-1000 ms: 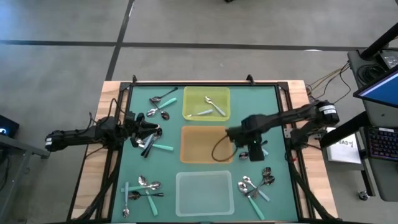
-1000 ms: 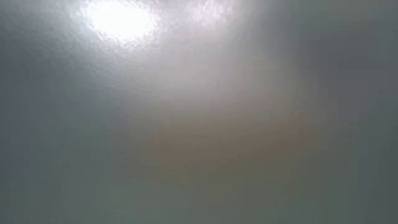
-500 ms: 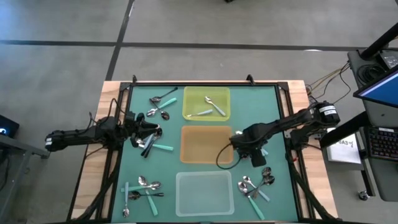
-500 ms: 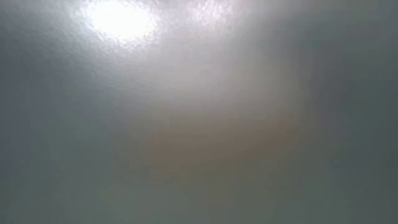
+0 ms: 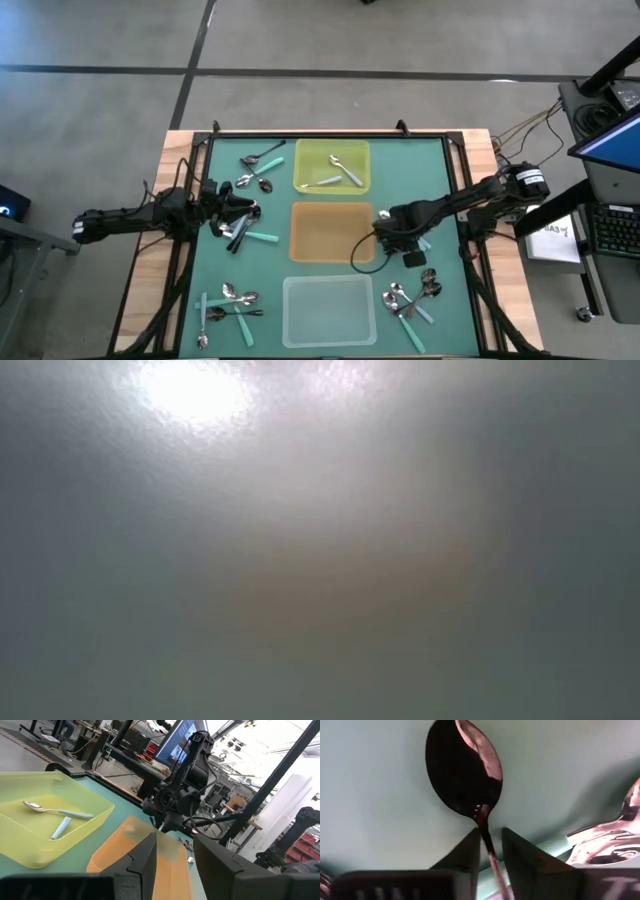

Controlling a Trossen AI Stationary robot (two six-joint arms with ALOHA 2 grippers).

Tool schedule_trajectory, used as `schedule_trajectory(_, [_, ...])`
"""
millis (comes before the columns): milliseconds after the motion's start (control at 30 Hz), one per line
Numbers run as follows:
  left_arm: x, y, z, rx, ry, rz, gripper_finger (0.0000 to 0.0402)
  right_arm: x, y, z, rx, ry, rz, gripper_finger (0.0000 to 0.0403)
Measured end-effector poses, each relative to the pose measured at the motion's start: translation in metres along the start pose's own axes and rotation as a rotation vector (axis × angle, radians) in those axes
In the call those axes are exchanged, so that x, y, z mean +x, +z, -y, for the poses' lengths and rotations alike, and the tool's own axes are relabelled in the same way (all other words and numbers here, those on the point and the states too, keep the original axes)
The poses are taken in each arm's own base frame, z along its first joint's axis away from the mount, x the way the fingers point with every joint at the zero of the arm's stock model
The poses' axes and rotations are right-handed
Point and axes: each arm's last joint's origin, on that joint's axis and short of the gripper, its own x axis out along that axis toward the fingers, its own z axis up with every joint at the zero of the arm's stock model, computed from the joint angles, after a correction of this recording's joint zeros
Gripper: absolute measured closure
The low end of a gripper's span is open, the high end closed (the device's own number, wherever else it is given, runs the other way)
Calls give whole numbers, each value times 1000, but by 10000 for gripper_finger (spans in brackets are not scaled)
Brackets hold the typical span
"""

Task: Sort silverware by color (type)
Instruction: Put the black spoon into the orange bin

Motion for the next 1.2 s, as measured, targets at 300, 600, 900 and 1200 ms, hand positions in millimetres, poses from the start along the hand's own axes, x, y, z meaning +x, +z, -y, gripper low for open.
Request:
schedule_trajectory(300, [0, 0, 0, 0, 0, 1, 290, -33, 13, -1, 70, -1, 33, 391])
schedule_trajectory(600, [0, 0, 0, 0, 1, 0, 290, -124, 50, -1, 194, -257, 389, 393])
schedule_trajectory(900, [0, 0, 0, 0, 0, 0, 290, -154, 114, 0, 190, -268, 968, 393])
schedule_trajectory(1200, [0, 0, 0, 0, 3, -4, 290, -97, 151, 6, 163, -301, 798, 358])
